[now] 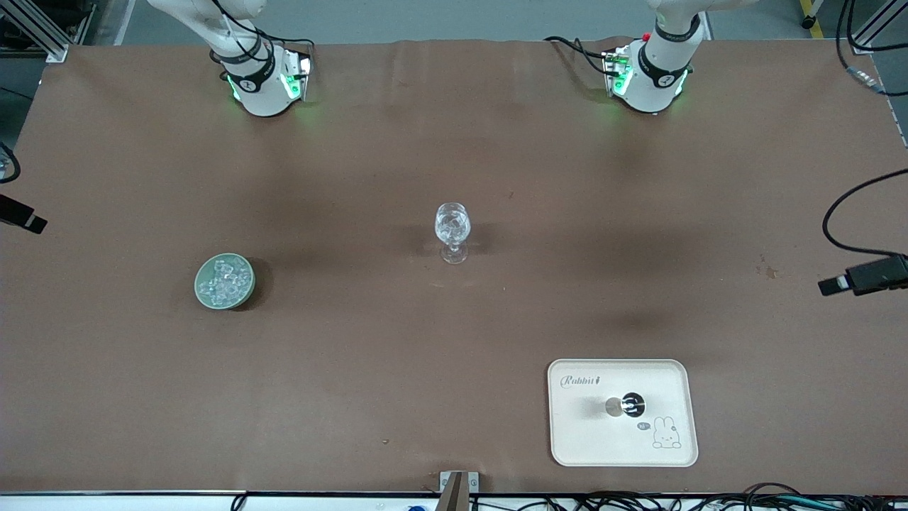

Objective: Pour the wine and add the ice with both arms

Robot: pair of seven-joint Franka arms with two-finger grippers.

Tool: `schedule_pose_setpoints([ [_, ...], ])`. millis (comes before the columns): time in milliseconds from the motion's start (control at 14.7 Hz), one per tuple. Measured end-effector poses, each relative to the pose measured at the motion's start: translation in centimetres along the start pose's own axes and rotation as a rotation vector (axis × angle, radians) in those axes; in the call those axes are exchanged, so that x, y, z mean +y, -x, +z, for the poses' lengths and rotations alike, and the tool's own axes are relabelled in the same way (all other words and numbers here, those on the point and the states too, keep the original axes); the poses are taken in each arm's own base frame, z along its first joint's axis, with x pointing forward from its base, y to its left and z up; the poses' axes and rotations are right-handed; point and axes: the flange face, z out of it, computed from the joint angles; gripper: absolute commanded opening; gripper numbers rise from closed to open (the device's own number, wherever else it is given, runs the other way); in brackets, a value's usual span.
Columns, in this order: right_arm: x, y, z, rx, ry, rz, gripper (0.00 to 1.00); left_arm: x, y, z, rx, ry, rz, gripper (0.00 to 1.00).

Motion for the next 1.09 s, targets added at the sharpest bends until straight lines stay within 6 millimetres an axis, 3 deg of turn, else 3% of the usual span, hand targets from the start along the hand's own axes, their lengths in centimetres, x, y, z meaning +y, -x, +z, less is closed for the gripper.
schedule_pose_setpoints([
  [136, 0.0, 0.0, 0.1, -0.001, 0.000, 0.000, 1.00, 5.6, 1.2, -0.9, -0.009, -0.113, 0.103, 1.00],
  [273, 0.0, 0.0, 0.1, -0.002, 0.000, 0.000, 1.00, 9.0, 2.5, -1.2, -0.014, -0.188, 0.135, 1.00],
  [341, 0.0, 0.0, 0.1, -0.002, 0.000, 0.000, 1.00, 9.7, 3.3, -1.3, -0.020, -0.223, 0.139, 1.00],
  [545, 0.0, 0.0, 0.1, -0.002, 0.000, 0.000, 1.00, 11.6, 5.8, -1.2, -0.017, -0.267, 0.156, 1.00],
  [750, 0.0, 0.1, 0.1, -0.002, 0.000, 0.000, 1.00, 11.9, 8.9, -1.4, -0.025, -0.269, 0.155, 1.00],
  [1091, 0.0, 0.1, 0.1, -0.003, 0.000, 0.000, 1.00, 12.1, 10.3, -0.6, -0.034, -0.334, 0.139, 1.00],
])
